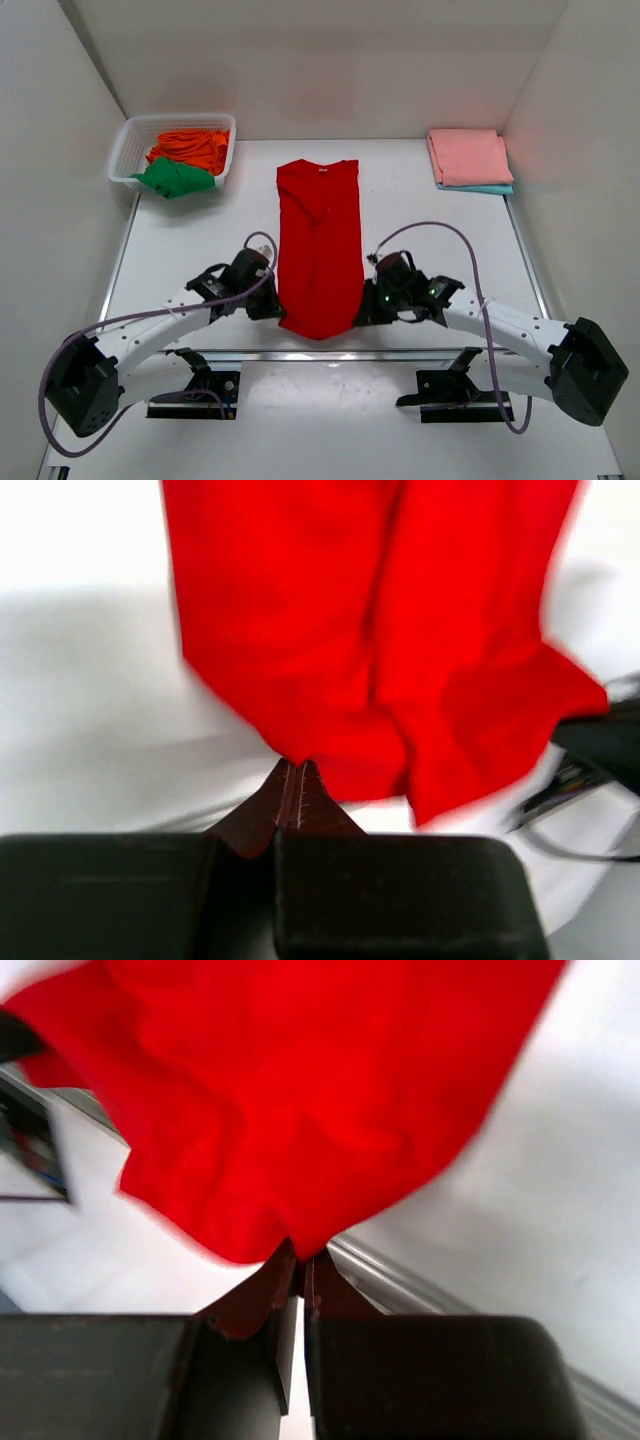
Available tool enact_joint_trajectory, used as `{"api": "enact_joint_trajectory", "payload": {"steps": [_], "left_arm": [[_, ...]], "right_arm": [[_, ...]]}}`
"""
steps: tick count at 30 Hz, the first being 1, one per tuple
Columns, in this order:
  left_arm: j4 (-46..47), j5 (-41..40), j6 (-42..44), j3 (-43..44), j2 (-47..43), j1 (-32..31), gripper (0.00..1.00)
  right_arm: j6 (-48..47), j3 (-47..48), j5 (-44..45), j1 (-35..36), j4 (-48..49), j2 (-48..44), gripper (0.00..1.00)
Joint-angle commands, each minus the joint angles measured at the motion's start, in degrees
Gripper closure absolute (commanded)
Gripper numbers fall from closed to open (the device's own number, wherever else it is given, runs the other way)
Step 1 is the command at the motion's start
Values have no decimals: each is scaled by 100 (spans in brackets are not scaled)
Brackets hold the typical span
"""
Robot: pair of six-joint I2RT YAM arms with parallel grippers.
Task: Fold and stack the t-shirts
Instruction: Grab the bottom of the folded rectangular tshirt with both arms, then fold the folded rectangular tshirt in 1/3 of the way
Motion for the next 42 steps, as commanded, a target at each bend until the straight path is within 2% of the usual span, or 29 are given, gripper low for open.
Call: {"api": "enact_joint_trajectory", "payload": {"steps": [1, 3, 5, 9, 15, 22, 23, 24, 26, 27, 31, 33, 37, 42], "left_arm": [[-154, 339, 617, 691, 238, 705, 100], [-154, 419, 855, 1103, 449, 1215, 100], [-163, 533, 1091, 1428, 843, 1488, 100], [3, 709, 1260, 2175, 1713, 2025, 100], [162, 745, 1391, 3301, 3058, 2333, 100], [382, 807, 1383, 4127, 4097, 2694, 100], [460, 850, 1383, 4190, 4272, 2764, 89], [557, 929, 1296, 4268, 4404, 2851, 71], [1030, 1104, 1155, 4541, 4562, 3062, 66], [1198, 1192, 1007, 4568, 4650, 3107, 64], [2611, 1106, 128, 4078, 4161, 3414, 51], [2537, 1044, 82, 3787, 3888, 3345, 52], [2158, 904, 477, 3067, 3256, 3030, 53], [1807, -18, 794, 1643, 2411, 2247, 47]], "right_arm": [[-970, 838, -554, -748, -188, 251, 100], [-1253, 1348, -791, -1153, -241, 592, 100], [-1569, 1683, -1029, -1653, -233, 978, 99], [-2000, 2526, -1240, -2191, -321, 1796, 100], [-2545, 3520, -1329, -2771, -470, 2816, 100], [-2844, 4549, -1592, -3088, -566, 4125, 100], [-2871, 4742, -1609, -3149, -523, 4232, 100], [-2853, 4935, -1583, -3202, -557, 4424, 100], [-2748, 5147, -1444, -3316, -313, 4671, 81], [-2670, 5183, -1408, -3352, -112, 4698, 77], [-2029, 4728, -855, -3466, 786, 4270, 67], [-1826, 4332, -346, -3475, 1181, 3726, 65], [-1500, 3367, 200, -3300, 1130, 3030, 64], [-1237, 2143, 454, -2826, 1033, 2292, 64]]}}
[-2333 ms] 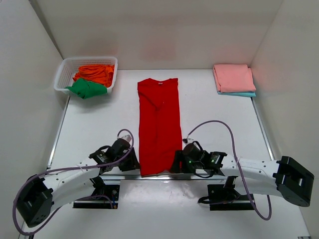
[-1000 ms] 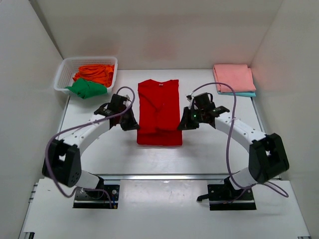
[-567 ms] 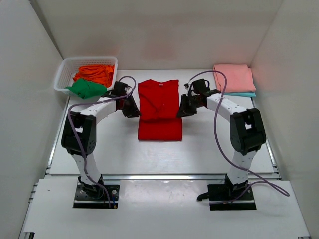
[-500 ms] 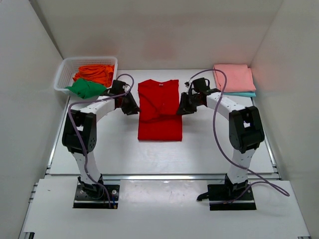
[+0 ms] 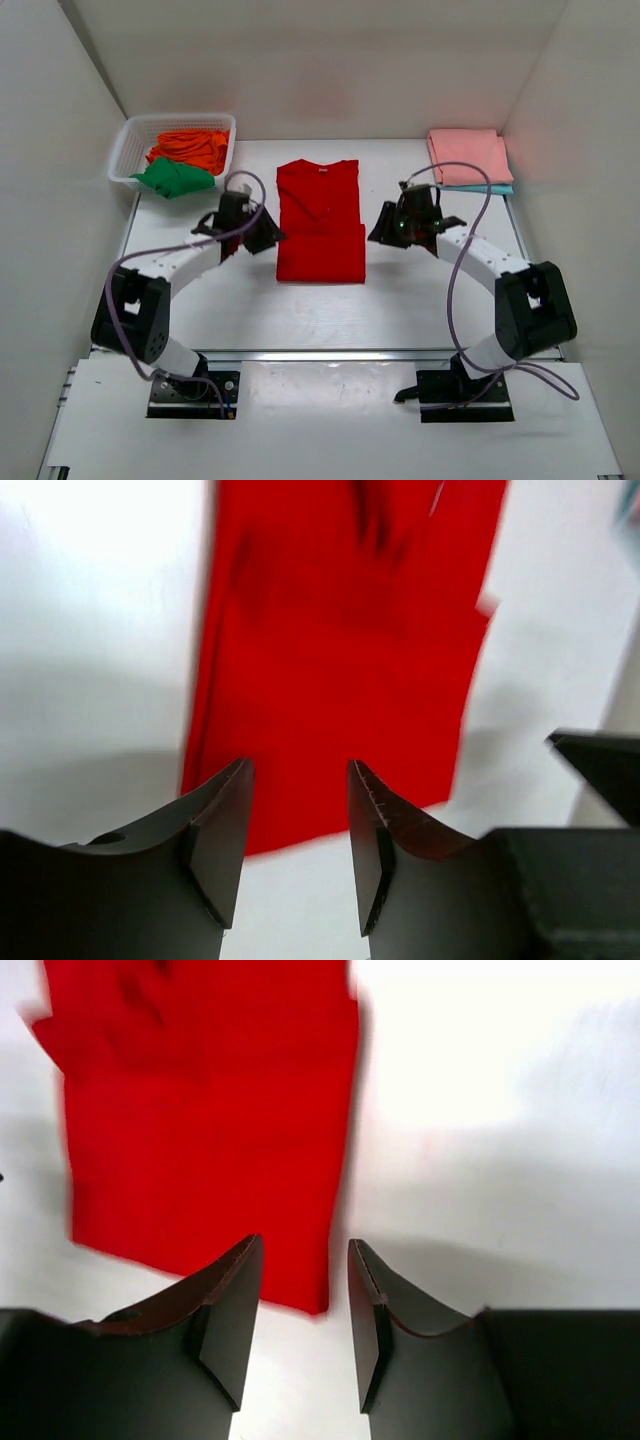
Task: Fold and stack the t-shirts
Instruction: Fold the folded rectangular tshirt in 1/3 of the way
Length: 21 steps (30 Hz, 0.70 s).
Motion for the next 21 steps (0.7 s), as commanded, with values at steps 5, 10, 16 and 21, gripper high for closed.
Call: {"api": "enact_joint_trajectory", "payload": {"steps": [5, 10, 16, 21], "left_arm": [[-311, -1594, -102, -1505, -1037, -1102, 47], [-29, -1831, -358, -1674, -1064, -1260, 46], [453, -1876, -683, -1814, -924, -1357, 49], [578, -1814, -781, -1727, -618, -1348, 49]], "right_arm": [[842, -1461, 1236, 1239, -22, -870, 61], [1124, -1841, 1298, 1538, 462, -783, 54], [1142, -1806, 1096, 1486, 743, -511, 53], [1151, -1823, 859, 1380, 1007, -213, 54]]}}
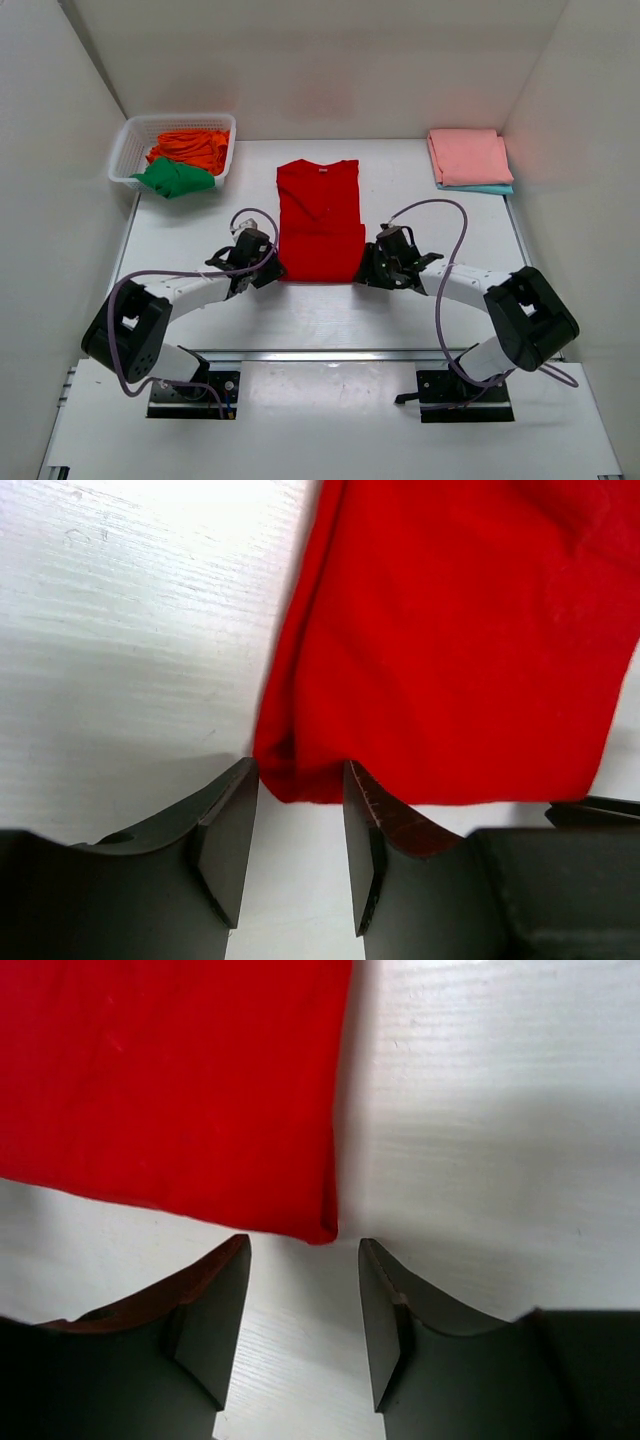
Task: Fold and stack the t-shirts
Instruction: Fold the folded rectangular tshirt in 1/3 of the way, then grab one side of the 2/3 rectangular tshirt with both arms
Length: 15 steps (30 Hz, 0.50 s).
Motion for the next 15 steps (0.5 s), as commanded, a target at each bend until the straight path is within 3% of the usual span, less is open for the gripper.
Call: {"api": "enact_joint_trajectory", "payload": {"steps": [1, 4, 5, 6, 7, 8, 9, 15], "left_arm": [[242, -72, -129, 105, 245, 22, 50], [171, 7, -138, 193, 456, -48, 50], [180, 59, -147, 176, 483, -48, 52], [189, 34, -173, 158, 535, -57, 64], [128, 42, -216, 106, 527, -83, 74], [40, 42, -252, 53, 509, -100, 93], [-30, -10, -261, 0, 413, -118, 100], [-531, -37, -428, -860, -764, -381, 100]], "right_arm": [[47, 84, -84, -67, 330, 256, 55], [30, 146, -146, -84, 383, 414, 57], [38, 155, -241, -85, 444, 476, 65], [-14, 164, -364, -102, 470, 520, 69], [-32, 173, -409, -128, 453, 590, 86], [-67, 225, -505, -129, 427, 617, 100], [-76, 217, -471, -111, 296, 599, 100], [-199, -116, -330, 327, -346, -198, 100]]}}
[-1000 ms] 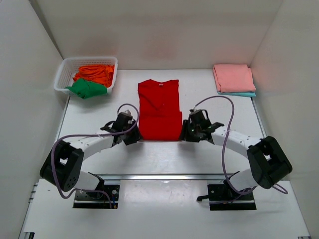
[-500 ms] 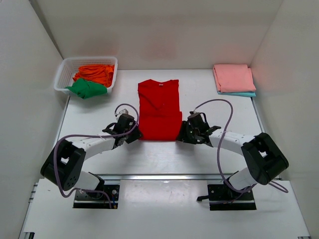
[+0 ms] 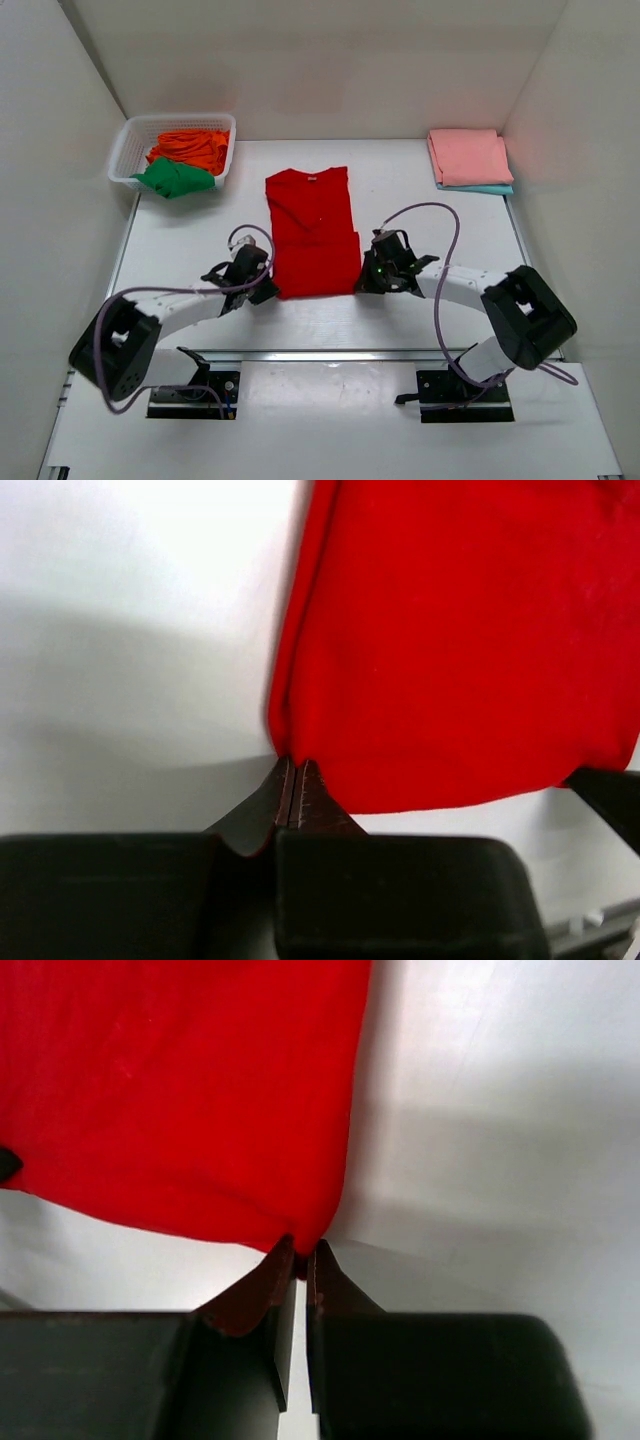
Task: Fold and stack the t-shirts
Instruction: Grab one side of the 2/3 rectangular tshirt with both arms, then fold the long partially folded tshirt into a neat square
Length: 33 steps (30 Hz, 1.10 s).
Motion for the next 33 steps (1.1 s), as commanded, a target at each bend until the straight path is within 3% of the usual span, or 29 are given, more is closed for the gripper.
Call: {"api": "enact_joint_trajectory", "payload": {"steps": [1, 10, 12, 15, 20, 24, 27, 33], "left_arm": [[-791, -43, -165, -428, -875, -202, 100], [-1821, -201, -921, -1799, -3267, -712, 100], [-1891, -263, -1001, -1835, -3715, -774, 100], [-1953, -210, -869, -1573, -3902, -600, 100], [-2156, -228, -360, -300, -3367, -388, 100], [-1595, -10, 140, 370, -2463, 348, 100], [-1242, 177, 404, 1046, -1664, 851, 100], [-811, 0, 871, 2531, -361, 1097, 100]], "right_arm": [[-103, -346, 131, 350, -604, -578, 100], [591, -1288, 586, 1703, -1105, -2072, 99], [706, -1227, 755, 1976, -1221, -2204, 100], [636, -1069, 738, 1820, -1325, -2398, 100], [-163, -383, 160, 1003, -1590, -2259, 100], [-910, 195, -702, -59, -1440, -1810, 100], [-1340, 995, -923, -535, -1633, -1214, 100], [-1807, 2595, -1284, -1143, -1616, -37, 99]]}}
